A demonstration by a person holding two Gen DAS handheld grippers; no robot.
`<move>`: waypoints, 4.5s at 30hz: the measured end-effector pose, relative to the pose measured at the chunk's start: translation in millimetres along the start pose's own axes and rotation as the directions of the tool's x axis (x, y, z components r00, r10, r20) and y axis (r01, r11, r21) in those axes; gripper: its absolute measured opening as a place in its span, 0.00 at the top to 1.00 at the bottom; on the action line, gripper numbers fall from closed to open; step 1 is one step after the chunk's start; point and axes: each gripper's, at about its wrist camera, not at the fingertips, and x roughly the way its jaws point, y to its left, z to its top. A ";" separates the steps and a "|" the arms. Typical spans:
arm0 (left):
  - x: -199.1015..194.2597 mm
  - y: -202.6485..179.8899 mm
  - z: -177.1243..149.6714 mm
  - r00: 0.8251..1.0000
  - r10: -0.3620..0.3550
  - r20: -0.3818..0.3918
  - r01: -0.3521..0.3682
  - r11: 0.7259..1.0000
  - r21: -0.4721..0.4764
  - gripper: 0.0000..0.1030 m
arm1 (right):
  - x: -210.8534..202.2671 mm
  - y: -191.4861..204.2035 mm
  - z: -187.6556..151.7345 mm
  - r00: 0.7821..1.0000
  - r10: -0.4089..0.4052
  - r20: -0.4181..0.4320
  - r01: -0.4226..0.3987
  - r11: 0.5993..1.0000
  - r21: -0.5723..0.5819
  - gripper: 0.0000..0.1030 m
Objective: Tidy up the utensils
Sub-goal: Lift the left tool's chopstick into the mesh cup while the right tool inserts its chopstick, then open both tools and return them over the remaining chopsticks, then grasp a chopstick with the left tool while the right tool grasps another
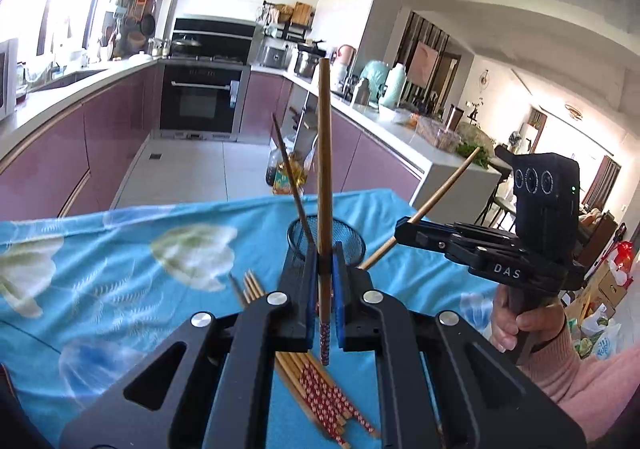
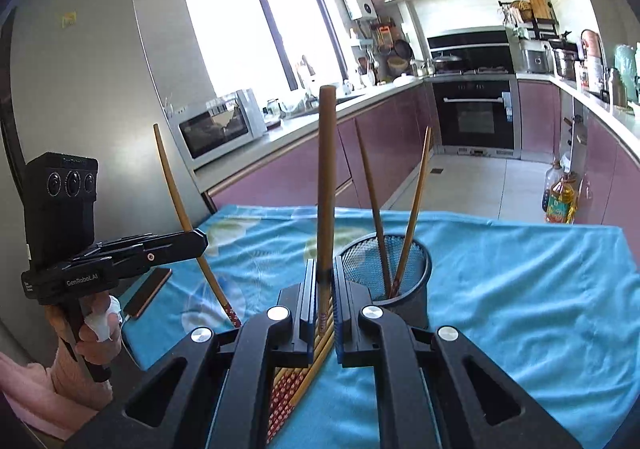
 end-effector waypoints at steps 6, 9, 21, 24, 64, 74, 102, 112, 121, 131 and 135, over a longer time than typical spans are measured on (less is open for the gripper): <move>3.7 -5.9 31.8 0.998 -0.001 0.059 0.001 1.000 -0.008 0.93 | -11.3 -5.7 24.3 0.998 -0.010 0.056 0.010 1.000 -0.010 0.94; 6.5 -11.3 46.2 0.996 0.003 0.086 -0.003 1.000 0.002 0.93 | -15.2 -10.1 33.9 0.996 -0.021 0.081 0.022 1.000 -0.014 0.94; 46.7 -18.5 73.3 0.995 0.057 0.083 -0.058 0.998 0.015 0.93 | -5.0 -21.0 52.3 0.991 -0.055 0.121 0.055 0.998 0.002 0.94; 62.8 -20.4 70.1 0.997 0.069 0.046 -0.070 0.997 0.031 0.93 | 9.0 -26.3 48.6 0.994 -0.062 0.087 0.061 0.998 0.012 0.94; 70.5 8.5 -14.2 0.984 0.167 -0.061 -0.163 0.985 0.058 0.63 | 30.3 -4.1 -13.4 0.995 0.004 -0.101 -0.004 1.000 0.008 0.62; 68.4 26.3 -91.6 0.950 0.212 -0.229 -0.203 0.977 0.063 0.58 | 67.3 10.9 -79.2 0.951 0.006 -0.310 -0.004 1.000 0.005 0.61; 92.0 22.9 -122.2 0.909 0.238 -0.342 -0.227 0.971 0.073 0.67 | 94.1 27.8 -103.7 0.911 -0.155 -0.381 0.125 0.987 -0.101 0.66; 105.7 30.9 -114.4 0.901 0.244 -0.359 -0.238 0.969 0.063 0.77 | 109.6 32.5 -99.9 0.907 -0.192 -0.375 0.150 0.979 -0.137 0.67; 112.0 37.4 -111.0 0.898 0.255 -0.359 -0.264 0.964 0.024 0.90 | 110.2 19.6 -95.6 0.911 -0.169 -0.375 0.153 0.985 -0.074 0.92; 85.6 40.8 -114.0 0.916 0.237 -0.325 -0.257 0.966 -0.020 0.92 | 88.8 11.5 -94.1 0.937 -0.069 -0.342 0.082 0.996 0.023 0.94; 76.1 32.4 -119.0 0.925 0.204 -0.320 -0.218 0.976 -0.009 0.92 | 86.6 16.4 -93.3 0.937 -0.040 -0.347 0.045 0.999 0.007 0.94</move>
